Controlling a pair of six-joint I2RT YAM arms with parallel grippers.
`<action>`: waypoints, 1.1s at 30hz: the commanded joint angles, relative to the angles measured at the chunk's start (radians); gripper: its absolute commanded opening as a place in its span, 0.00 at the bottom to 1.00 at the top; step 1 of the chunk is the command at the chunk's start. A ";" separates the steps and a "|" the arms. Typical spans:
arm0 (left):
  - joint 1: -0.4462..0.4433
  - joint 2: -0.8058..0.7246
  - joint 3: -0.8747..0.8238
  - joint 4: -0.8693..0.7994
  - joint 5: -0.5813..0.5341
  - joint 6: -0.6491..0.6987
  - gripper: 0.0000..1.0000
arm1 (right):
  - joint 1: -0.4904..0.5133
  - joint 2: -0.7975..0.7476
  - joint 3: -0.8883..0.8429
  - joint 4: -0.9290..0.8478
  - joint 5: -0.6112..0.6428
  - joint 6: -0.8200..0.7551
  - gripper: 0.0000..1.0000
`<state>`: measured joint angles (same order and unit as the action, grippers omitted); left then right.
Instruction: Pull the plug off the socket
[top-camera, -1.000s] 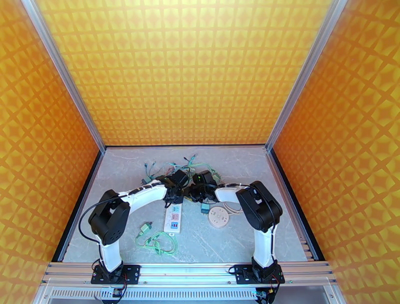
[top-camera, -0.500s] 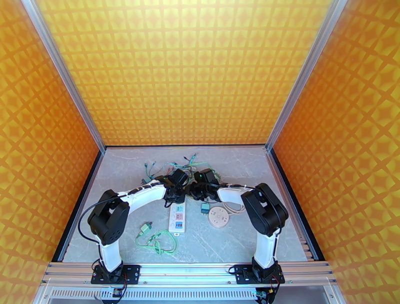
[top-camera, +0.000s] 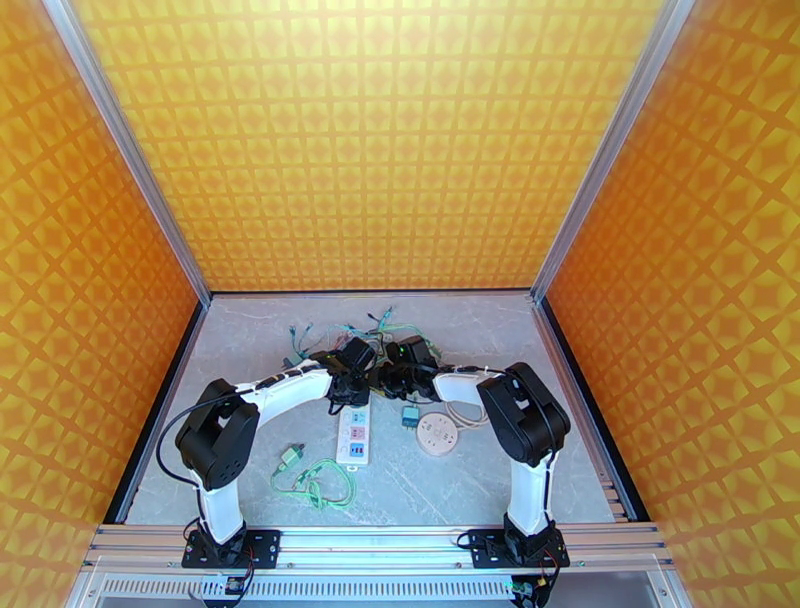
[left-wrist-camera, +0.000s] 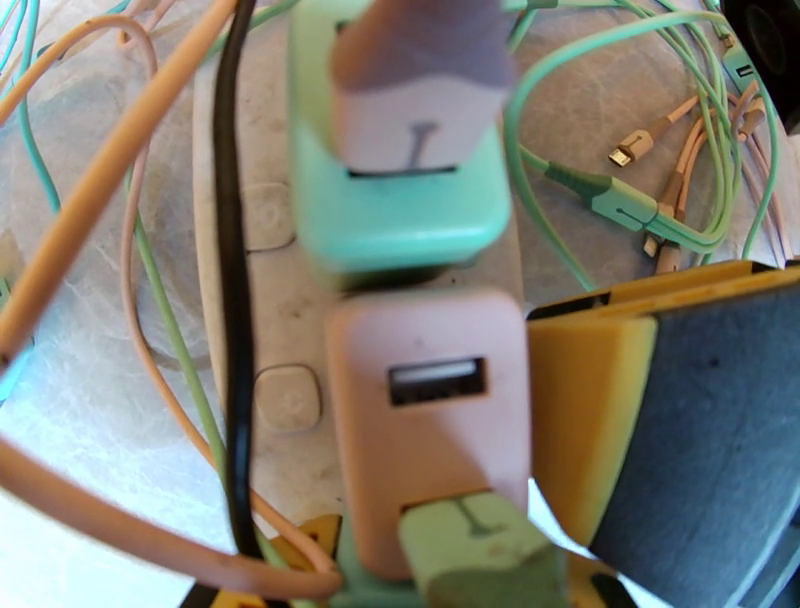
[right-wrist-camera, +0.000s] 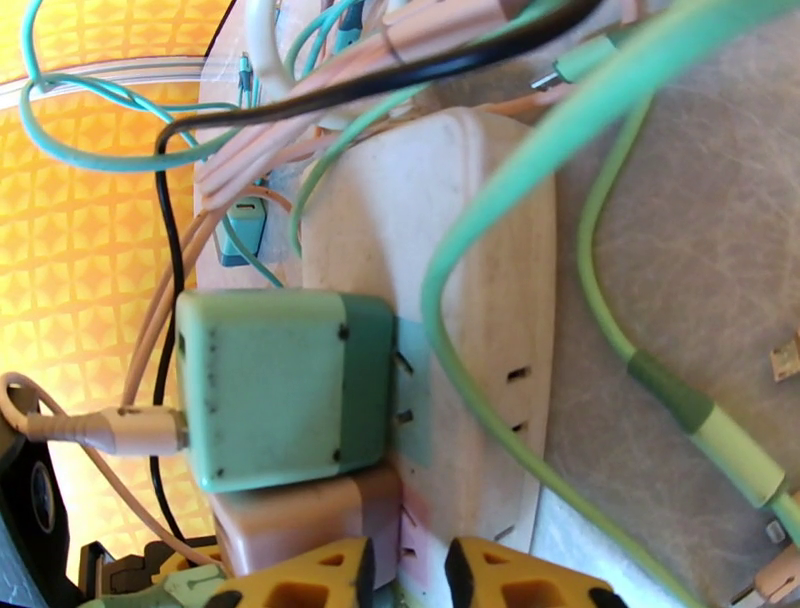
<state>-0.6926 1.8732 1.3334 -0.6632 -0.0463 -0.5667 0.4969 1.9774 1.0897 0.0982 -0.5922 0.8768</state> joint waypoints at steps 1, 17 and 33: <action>-0.015 0.000 0.034 0.008 0.091 0.021 0.14 | 0.015 0.068 -0.011 -0.151 0.089 -0.049 0.27; -0.031 0.024 0.072 -0.028 0.064 0.052 0.13 | 0.038 0.081 0.037 -0.286 0.149 -0.110 0.29; -0.067 0.019 0.110 -0.090 -0.025 0.034 0.10 | 0.045 0.102 0.030 -0.352 0.211 -0.099 0.23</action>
<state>-0.7578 1.9316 1.4292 -0.7731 -0.1761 -0.5343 0.5159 1.9919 1.1576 -0.0761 -0.5007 0.7914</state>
